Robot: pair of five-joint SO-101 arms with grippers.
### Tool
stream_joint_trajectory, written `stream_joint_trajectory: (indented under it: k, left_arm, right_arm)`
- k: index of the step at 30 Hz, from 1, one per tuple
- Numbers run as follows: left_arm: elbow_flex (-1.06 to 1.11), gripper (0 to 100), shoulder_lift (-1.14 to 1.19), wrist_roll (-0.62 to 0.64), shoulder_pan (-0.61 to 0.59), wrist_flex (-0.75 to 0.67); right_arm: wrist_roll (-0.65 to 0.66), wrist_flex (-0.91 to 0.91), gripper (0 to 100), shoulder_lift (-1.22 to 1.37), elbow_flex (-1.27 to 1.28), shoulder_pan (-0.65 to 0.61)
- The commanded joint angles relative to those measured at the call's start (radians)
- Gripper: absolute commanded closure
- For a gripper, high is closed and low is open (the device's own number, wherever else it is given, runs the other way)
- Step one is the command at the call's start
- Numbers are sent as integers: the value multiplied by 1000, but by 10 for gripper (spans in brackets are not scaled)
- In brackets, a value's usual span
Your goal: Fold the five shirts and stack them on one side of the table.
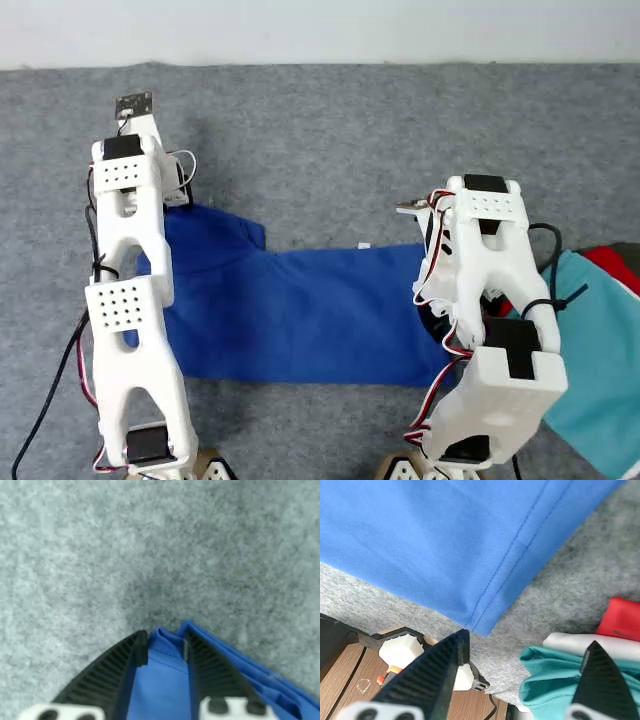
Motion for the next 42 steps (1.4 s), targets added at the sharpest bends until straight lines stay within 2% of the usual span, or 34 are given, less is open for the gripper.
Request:
stream_joint_trajectory:
  k: [1, 4, 16, 23, 27, 33, 42]
  left_arm:
    - [-31, 916, -5, 3, 14, -18]
    - [-31, 989, -3, 3, 17, -12]
    - [-36, 987, -15, 3, 18, 41]
    - [-220, 987, -35, 8, 23, 247]
    - [-237, 988, -55, 9, 26, 247]
    - [-48, 988, -164, 9, 71, 249]
    - [286, 988, -410, 6, 57, 245]
  right_arm:
    - [-11, 35, 647, -42, -35, -10]
    - [-11, 35, 647, -44, -35, -10]
    - [-11, 35, 647, -48, -35, -10]
    - [-11, 35, 647, -48, -32, -10]
    - [-11, 35, 647, -50, -32, -10]
    - [-11, 38, 647, -50, -31, -10]
    - [-38, 38, 647, -50, -31, -10]
